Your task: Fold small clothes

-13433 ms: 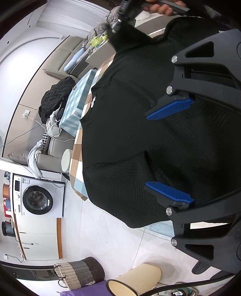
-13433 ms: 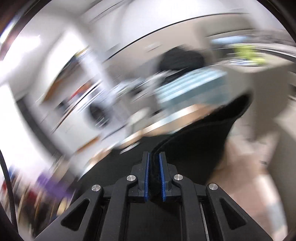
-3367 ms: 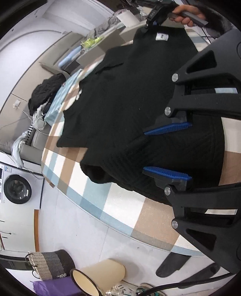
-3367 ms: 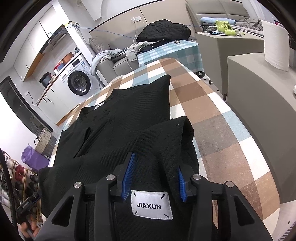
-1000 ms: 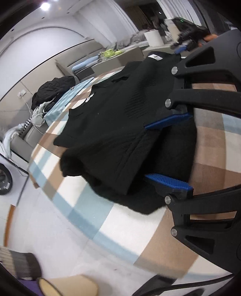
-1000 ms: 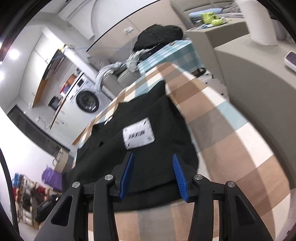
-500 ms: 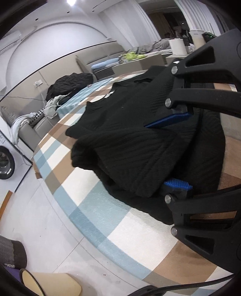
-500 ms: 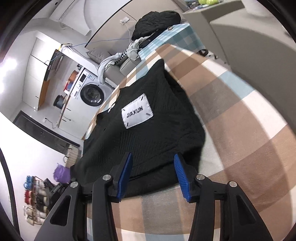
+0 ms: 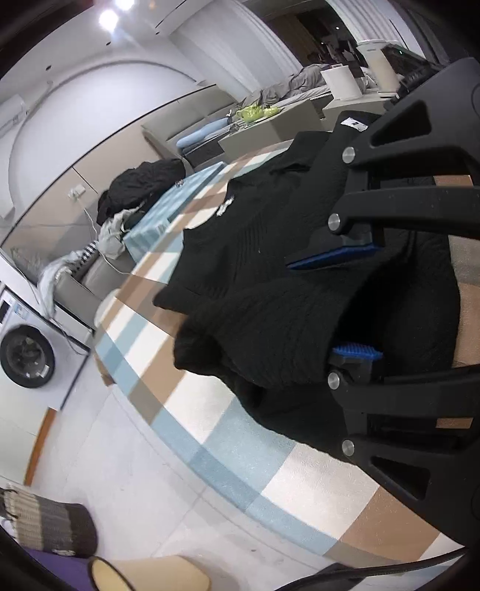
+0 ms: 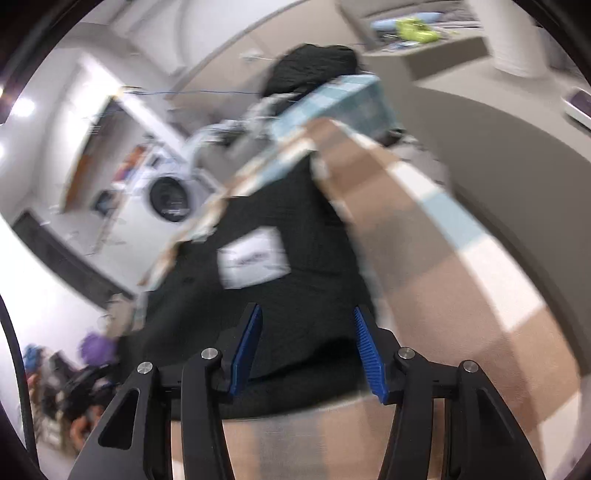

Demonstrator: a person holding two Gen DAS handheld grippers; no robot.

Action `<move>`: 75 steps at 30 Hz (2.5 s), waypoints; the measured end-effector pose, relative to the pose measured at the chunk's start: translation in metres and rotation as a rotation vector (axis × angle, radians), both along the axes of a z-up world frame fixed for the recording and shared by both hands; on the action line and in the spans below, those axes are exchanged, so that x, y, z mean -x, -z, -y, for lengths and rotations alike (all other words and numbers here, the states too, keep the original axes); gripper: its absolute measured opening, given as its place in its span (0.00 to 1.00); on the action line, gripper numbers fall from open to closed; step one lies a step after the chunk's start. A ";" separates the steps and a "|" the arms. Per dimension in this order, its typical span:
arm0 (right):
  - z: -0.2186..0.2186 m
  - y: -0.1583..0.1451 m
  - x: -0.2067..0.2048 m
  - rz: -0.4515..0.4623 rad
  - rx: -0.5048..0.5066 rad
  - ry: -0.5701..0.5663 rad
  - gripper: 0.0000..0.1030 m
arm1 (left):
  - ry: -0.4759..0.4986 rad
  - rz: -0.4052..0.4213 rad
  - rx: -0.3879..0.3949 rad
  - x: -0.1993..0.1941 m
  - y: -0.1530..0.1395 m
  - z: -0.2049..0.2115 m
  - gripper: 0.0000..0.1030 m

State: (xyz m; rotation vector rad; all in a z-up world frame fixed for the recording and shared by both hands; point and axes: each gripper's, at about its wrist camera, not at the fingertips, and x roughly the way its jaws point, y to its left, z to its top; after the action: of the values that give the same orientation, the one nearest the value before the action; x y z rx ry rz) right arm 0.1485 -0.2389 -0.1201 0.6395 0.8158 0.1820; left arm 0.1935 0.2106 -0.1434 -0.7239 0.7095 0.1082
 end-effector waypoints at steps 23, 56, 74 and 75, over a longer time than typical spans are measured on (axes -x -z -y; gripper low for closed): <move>-0.006 -0.052 -0.063 0.151 0.010 0.090 0.06 | -0.011 0.136 -0.071 -0.032 -0.060 -0.012 0.05; -0.008 0.012 -0.128 -0.136 0.050 0.107 0.30 | 0.008 -0.157 -0.148 -0.088 0.013 -0.026 0.39; -0.030 0.022 -0.071 -0.110 0.228 -0.069 0.48 | 0.114 -0.208 -0.322 -0.039 0.019 0.015 0.55; -0.034 0.021 -0.071 -0.108 0.248 -0.079 0.48 | 0.122 -0.209 -0.335 -0.040 0.018 0.019 0.54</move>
State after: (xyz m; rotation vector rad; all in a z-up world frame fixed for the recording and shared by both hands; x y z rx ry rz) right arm 0.2195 -0.2045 -0.1412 0.3859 0.9518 0.1162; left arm 0.2335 0.1919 -0.1618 -0.3500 0.9069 0.1877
